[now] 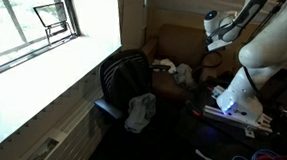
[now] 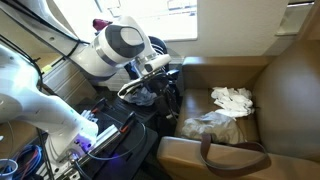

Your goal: Put the brown belt on top of the black chair

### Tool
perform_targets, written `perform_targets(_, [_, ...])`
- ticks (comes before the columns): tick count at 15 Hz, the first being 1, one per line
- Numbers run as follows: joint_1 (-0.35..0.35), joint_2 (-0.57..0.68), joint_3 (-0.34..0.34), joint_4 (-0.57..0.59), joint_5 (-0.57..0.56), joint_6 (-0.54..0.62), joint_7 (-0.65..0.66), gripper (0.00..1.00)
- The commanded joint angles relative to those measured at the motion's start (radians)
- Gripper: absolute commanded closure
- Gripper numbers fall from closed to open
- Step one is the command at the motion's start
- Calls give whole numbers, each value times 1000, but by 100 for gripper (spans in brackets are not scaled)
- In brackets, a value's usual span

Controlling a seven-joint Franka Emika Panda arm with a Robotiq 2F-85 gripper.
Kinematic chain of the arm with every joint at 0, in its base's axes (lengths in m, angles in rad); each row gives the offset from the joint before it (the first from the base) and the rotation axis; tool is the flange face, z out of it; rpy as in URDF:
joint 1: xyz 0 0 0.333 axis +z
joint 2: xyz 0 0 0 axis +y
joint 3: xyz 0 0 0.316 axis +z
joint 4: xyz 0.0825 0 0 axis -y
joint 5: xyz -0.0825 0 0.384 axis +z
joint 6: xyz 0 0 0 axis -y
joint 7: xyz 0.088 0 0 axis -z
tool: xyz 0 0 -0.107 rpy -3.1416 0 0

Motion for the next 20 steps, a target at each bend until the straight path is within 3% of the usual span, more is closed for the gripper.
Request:
perform_targets(1, [-5, 78, -82, 47, -188, 164, -12, 0])
perform_targets(4, [-54, 153, -149, 107, -364, 401, 3, 0])
perform_targets(7, [-152, 342, -204, 156, -242, 597, -166, 0])
perform_targets(8, [-175, 391, -194, 163, -190, 580, -219, 0])
perform_targets(9, [-153, 443, -200, 236, -234, 484, -77, 0])
perform_targets(10, [-162, 497, -194, 292, -231, 477, -4, 0])
perform_targets(11, [-161, 368, -209, 171, -231, 496, -103, 0])
perform_targets(14, [-157, 417, -207, 205, -233, 498, -82, 0])
perform_targets(16, [-114, 380, -207, 216, -269, 416, 87, 0])
perform_targets(20, [-149, 619, -172, 396, -174, 388, 308, 0])
